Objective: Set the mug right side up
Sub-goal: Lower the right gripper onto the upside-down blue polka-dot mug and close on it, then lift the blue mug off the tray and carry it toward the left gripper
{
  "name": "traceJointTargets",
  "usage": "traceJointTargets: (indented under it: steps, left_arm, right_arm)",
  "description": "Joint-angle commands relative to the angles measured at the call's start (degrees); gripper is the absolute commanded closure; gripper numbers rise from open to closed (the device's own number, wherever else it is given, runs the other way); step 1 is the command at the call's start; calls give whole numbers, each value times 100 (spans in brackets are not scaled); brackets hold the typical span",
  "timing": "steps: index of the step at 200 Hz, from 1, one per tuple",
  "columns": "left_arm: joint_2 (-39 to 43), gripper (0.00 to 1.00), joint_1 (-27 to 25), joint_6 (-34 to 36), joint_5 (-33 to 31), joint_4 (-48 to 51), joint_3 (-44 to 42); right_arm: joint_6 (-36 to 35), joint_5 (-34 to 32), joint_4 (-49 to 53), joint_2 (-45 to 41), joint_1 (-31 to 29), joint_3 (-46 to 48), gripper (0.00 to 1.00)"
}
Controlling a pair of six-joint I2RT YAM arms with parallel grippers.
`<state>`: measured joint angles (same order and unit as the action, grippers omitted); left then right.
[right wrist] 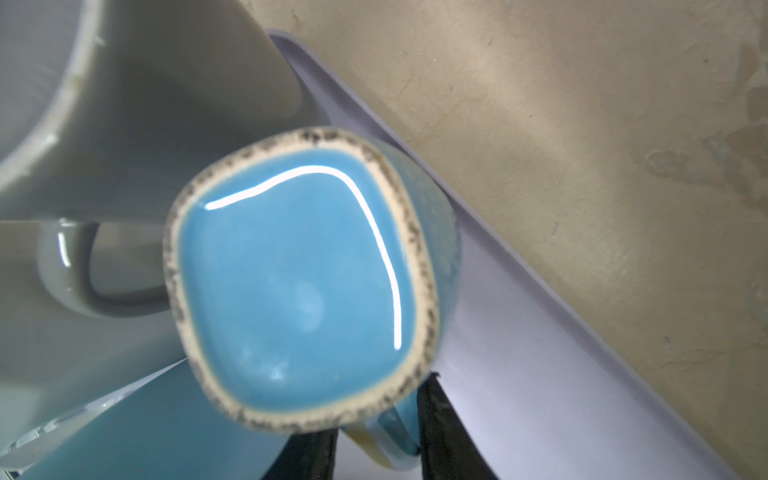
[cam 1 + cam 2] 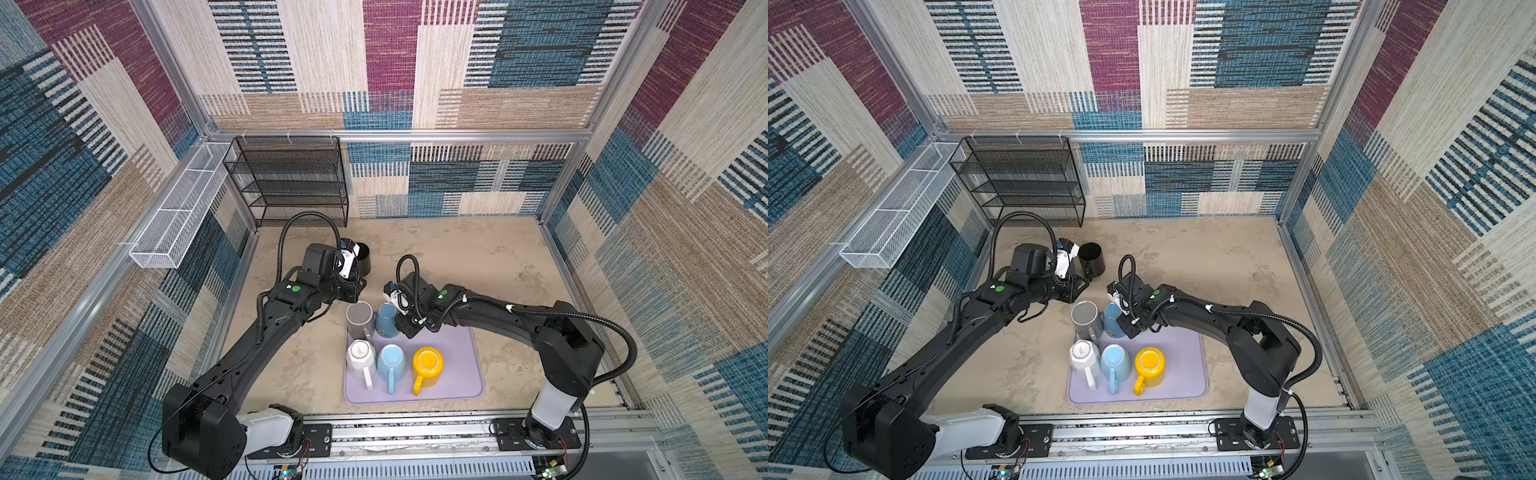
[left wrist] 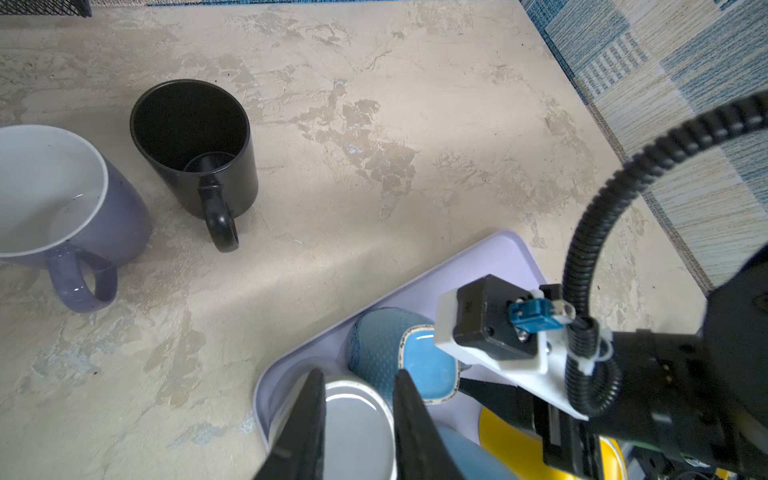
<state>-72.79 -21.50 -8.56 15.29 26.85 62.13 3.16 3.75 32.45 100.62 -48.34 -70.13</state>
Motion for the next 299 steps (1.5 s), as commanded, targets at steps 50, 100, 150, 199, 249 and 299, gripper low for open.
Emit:
traceJointTargets:
  steps: [50, 100, 150, 199, 249, 299]
  left_arm:
    - [-16, 74, -1, 153, 36, 22, 89]
    - [-31, 74, 1, 163, 36, 31, 102]
    - [2, 74, -4, 153, 60, 23, 106]
    - [37, 74, -4, 126, 80, 22, 93]
    - [183, 74, -1, 91, 88, 4, 90]
    - [189, 74, -4, 10, 216, -130, 17]
  right_arm:
    - [28, -188, -116, 6, 36, -50, 77]
    - [67, -229, -124, -31, 54, -36, 86]
    - [180, -122, -263, -248, 162, 74, 100]
    - [312, -88, -400, -544, 267, 243, 100]
    - [520, -149, -669, -1047, 489, 425, 100]
    - [932, 44, -1356, -1588, 929, 868, 100]
